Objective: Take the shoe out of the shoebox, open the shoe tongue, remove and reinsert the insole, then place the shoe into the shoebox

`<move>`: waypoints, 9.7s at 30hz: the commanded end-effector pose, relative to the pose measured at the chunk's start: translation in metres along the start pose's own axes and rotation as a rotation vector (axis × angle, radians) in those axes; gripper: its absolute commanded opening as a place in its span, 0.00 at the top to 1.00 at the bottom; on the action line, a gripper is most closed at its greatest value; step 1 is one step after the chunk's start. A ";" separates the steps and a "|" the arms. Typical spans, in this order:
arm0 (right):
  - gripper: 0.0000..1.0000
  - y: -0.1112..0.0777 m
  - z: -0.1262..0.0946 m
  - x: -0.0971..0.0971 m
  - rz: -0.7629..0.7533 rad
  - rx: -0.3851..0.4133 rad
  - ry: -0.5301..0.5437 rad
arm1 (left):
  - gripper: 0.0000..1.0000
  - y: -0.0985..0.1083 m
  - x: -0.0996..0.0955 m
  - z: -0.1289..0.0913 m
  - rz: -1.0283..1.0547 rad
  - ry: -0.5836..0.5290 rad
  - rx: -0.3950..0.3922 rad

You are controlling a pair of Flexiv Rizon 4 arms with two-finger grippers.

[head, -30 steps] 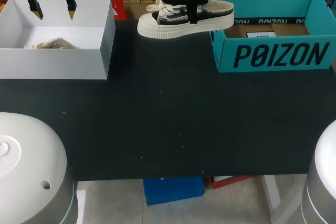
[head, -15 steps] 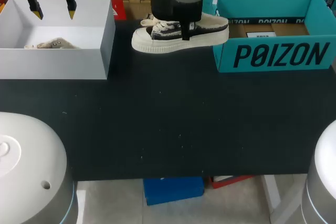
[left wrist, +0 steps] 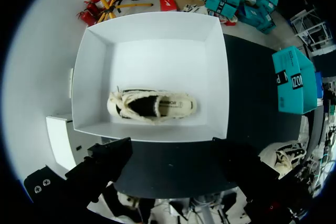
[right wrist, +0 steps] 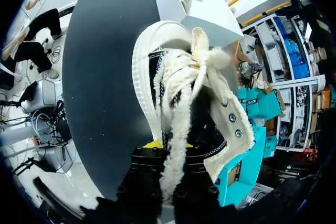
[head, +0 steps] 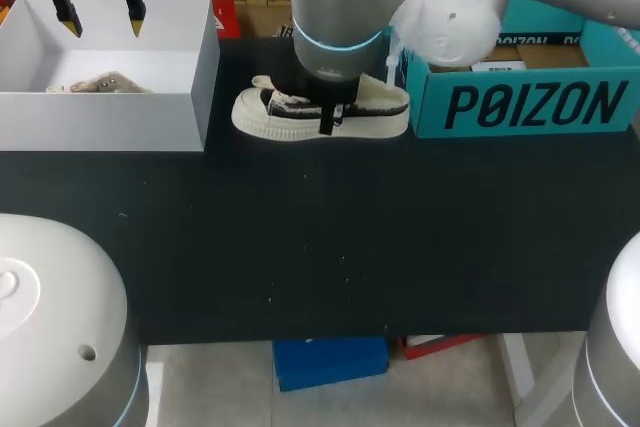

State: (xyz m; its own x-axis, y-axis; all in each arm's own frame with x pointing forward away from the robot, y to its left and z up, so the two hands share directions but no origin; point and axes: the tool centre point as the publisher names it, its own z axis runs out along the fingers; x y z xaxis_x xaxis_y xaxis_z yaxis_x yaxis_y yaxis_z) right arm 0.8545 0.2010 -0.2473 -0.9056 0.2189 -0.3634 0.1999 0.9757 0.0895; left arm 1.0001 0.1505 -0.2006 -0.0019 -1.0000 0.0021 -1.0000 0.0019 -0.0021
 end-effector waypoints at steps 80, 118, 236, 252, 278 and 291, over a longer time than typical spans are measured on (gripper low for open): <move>0.00 -0.012 0.058 0.086 0.007 -0.163 0.198 | 0.00 0.000 0.000 0.000 -0.001 -0.001 -0.001; 0.00 -0.051 0.067 0.064 0.130 -0.649 0.160 | 0.00 0.000 0.000 0.000 -0.001 -0.001 -0.001; 1.00 -0.057 0.160 0.067 0.082 -1.028 0.339 | 0.00 0.000 0.000 0.000 -0.001 -0.001 -0.001; 1.00 -0.057 0.160 0.067 0.082 -1.028 0.339 | 0.00 0.006 0.013 -0.012 0.000 -0.085 -0.003; 1.00 -0.057 0.160 0.067 0.082 -1.028 0.339 | 0.00 0.092 0.203 0.007 0.213 -0.357 -0.081; 1.00 -0.057 0.160 0.067 0.082 -1.028 0.339 | 0.00 0.128 0.266 0.031 0.295 -0.414 -0.114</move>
State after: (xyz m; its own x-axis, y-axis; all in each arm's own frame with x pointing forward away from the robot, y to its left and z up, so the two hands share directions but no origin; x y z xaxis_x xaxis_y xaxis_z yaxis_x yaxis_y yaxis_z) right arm 0.8415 0.1603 -0.4251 -0.9916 0.1139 -0.0607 -0.0033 0.4473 0.8944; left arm 0.8721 -0.1056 -0.2272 -0.3010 -0.9123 -0.2777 -0.9506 0.2638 0.1635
